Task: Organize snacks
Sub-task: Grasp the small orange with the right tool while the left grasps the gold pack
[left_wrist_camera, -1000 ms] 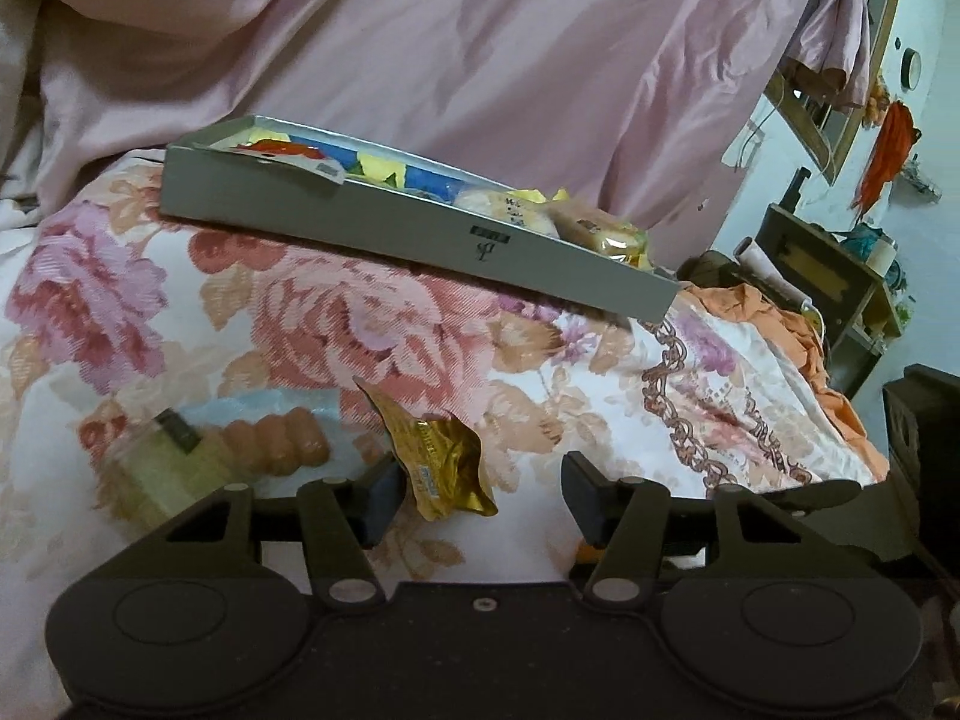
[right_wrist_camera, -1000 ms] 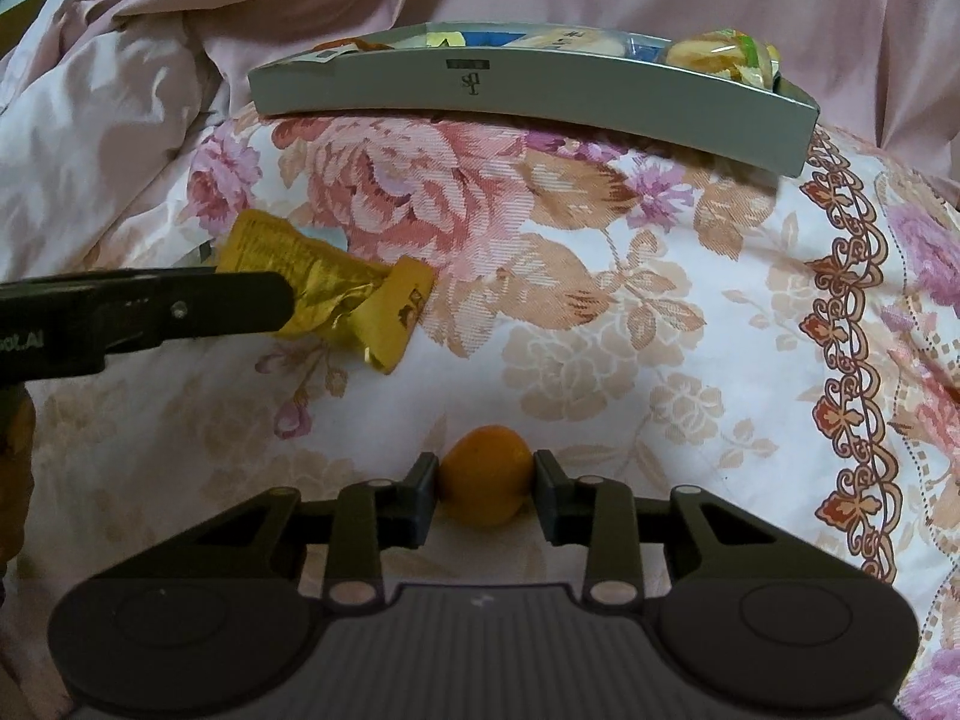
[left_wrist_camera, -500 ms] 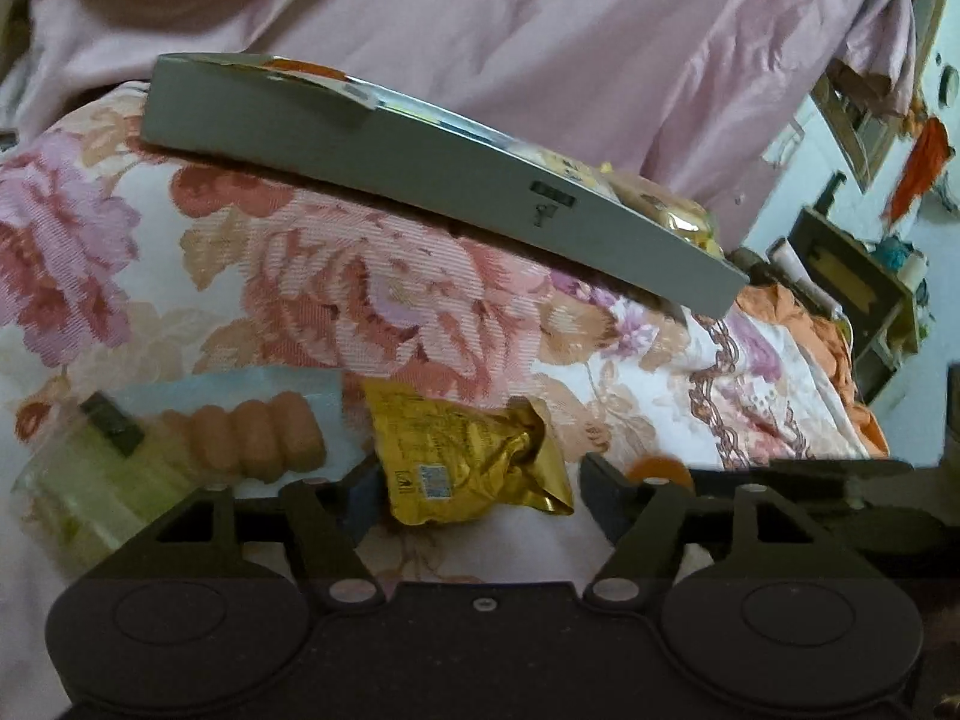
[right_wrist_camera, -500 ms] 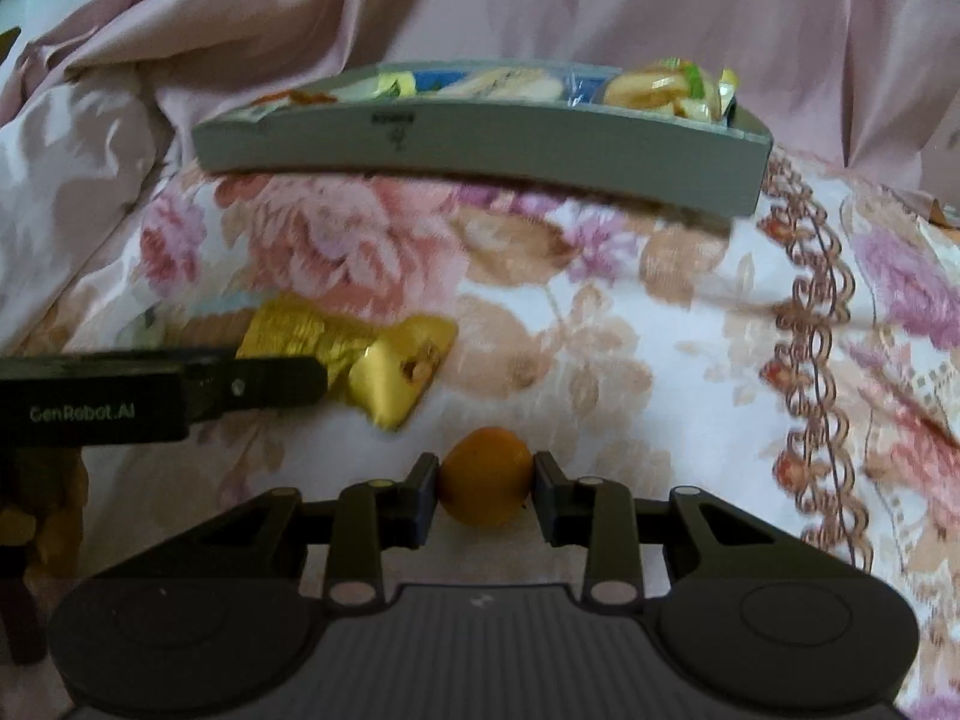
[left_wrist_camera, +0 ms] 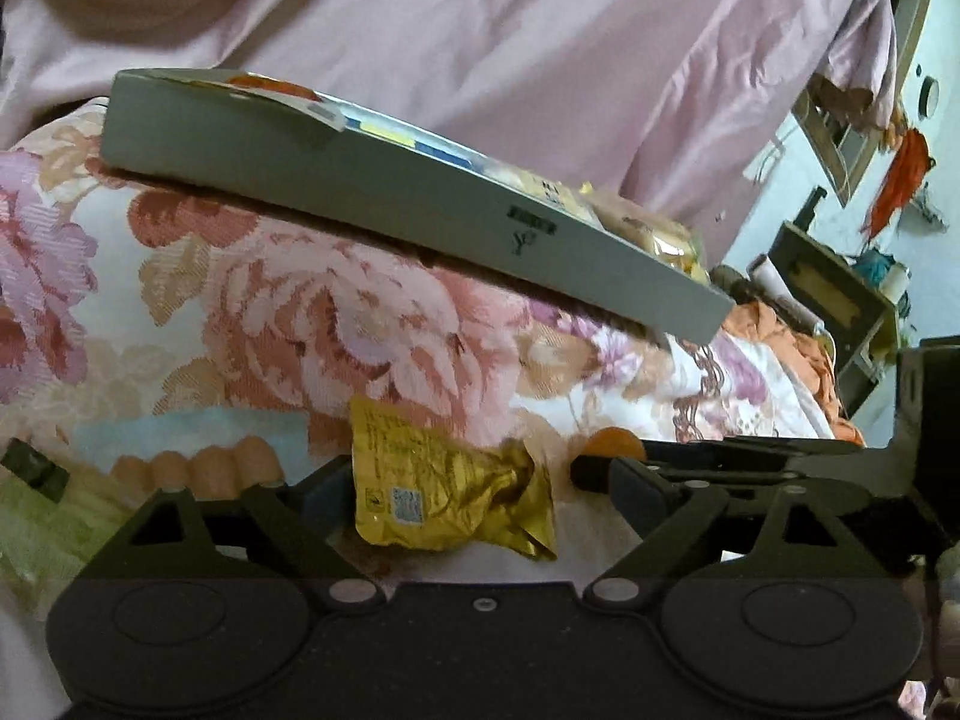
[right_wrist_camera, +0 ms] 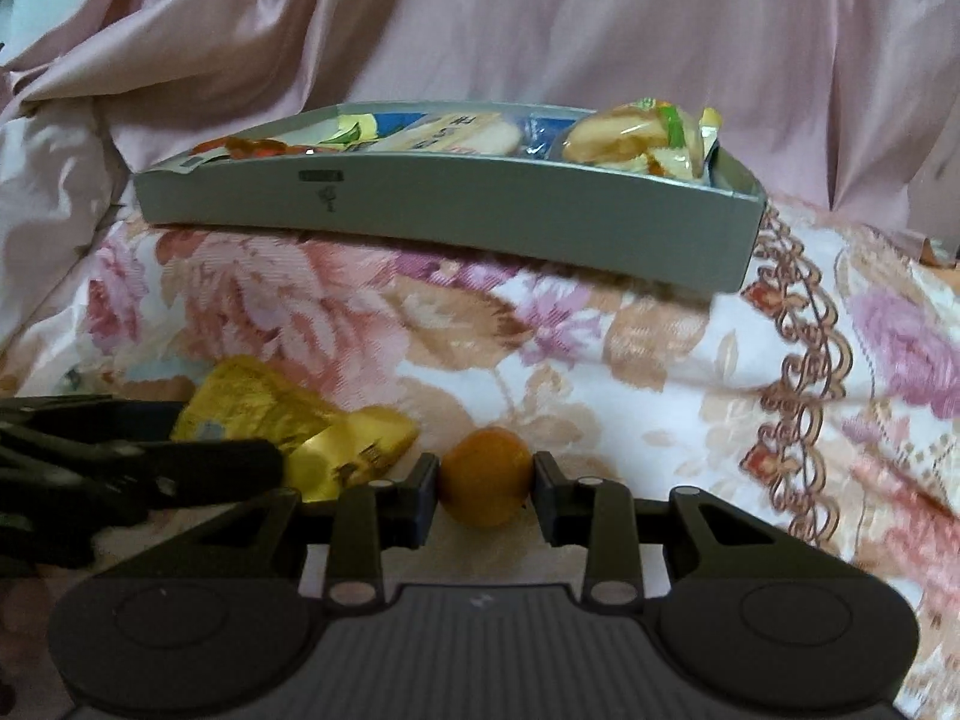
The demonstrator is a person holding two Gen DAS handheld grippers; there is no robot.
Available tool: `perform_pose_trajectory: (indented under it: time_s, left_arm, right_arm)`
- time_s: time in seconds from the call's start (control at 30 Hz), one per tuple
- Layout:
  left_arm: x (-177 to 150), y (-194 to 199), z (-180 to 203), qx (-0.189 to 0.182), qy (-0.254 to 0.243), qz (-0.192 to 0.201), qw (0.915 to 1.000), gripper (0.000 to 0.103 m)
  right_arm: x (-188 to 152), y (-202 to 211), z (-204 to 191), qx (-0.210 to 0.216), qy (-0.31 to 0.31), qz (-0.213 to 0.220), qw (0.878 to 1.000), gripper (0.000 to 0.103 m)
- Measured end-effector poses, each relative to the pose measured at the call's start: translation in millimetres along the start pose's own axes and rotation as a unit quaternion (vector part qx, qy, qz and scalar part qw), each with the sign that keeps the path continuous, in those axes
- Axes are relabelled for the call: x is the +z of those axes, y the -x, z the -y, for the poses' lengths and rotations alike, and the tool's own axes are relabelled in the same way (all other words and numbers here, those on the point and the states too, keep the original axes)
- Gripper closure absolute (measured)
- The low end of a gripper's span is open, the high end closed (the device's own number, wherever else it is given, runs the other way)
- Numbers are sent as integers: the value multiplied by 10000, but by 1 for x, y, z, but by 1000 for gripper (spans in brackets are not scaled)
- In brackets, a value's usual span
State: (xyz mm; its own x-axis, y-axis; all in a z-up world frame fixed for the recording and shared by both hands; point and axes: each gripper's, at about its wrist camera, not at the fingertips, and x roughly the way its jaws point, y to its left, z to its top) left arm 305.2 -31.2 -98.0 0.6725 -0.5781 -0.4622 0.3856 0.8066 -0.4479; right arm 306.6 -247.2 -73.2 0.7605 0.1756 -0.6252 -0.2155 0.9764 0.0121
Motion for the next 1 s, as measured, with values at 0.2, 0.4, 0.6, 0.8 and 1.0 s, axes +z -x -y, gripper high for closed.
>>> perform_pose_trajectory:
  time_s: [0.2, 0.4, 0.6, 0.8, 1.0]
  left_arm:
    - [3, 3, -10, -82, 395, 141, 9991, 20]
    - [4, 12, -24, -227, 1088, 177, 9936, 34]
    - [-2, 26, -29, -436, 1704, 134, 9843, 53]
    - [-3, 44, -6, -211, 1255, 61, 9919, 60]
    - [-6, 56, 9, 107, 782, -18, 9969, 80]
  right_arm:
    - [3, -12, -6, 176, 315, 113, 9993, 66]
    - [0, -12, -17, 341, 616, 144, 9974, 66]
    - [-3, -3, -29, 609, 815, 163, 9947, 66]
    - [-11, 12, -54, 1100, 1290, 235, 9852, 66]
    - [-20, 26, -72, 1383, 1599, 160, 9773, 66]
